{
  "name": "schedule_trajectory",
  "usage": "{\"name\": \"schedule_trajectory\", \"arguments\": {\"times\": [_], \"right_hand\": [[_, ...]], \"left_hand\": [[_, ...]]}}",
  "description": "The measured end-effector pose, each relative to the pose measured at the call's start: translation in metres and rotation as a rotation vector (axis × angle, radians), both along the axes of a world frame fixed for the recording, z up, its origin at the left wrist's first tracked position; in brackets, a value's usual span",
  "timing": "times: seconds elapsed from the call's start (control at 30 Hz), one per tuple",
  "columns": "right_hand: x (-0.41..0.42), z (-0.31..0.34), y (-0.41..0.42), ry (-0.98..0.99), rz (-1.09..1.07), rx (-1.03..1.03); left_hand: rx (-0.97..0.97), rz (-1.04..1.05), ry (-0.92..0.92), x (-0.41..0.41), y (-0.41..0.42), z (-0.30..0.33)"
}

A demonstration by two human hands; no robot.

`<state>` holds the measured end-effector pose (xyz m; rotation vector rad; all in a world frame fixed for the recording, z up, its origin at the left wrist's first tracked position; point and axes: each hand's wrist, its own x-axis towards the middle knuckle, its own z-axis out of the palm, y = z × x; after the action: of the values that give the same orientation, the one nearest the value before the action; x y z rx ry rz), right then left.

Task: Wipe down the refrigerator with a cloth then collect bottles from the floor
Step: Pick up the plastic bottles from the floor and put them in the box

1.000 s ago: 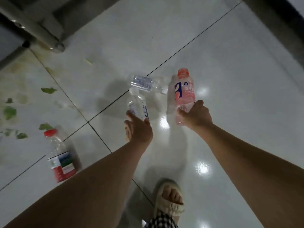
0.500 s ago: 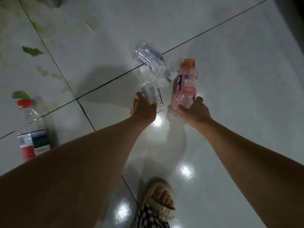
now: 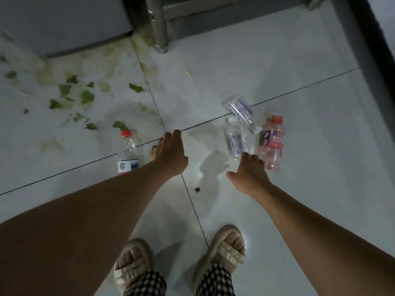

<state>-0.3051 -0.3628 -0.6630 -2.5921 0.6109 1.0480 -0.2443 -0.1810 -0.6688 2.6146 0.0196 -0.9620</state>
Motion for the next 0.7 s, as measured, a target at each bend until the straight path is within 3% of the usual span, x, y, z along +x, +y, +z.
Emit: {"name": "schedule_trajectory", "arguments": {"times": [0.33, 0.7], "right_hand": [[0.012, -0.048, 0.138, -0.059, 0.285, 0.118], [-0.007, -0.123, 0.155, -0.084, 0.369, 0.079]], "left_hand": [[0.166, 0.245, 0.082, -0.031, 0.139, -0.051], [0.097, 0.535, 0.124, -0.062, 0.149, -0.134]]}}
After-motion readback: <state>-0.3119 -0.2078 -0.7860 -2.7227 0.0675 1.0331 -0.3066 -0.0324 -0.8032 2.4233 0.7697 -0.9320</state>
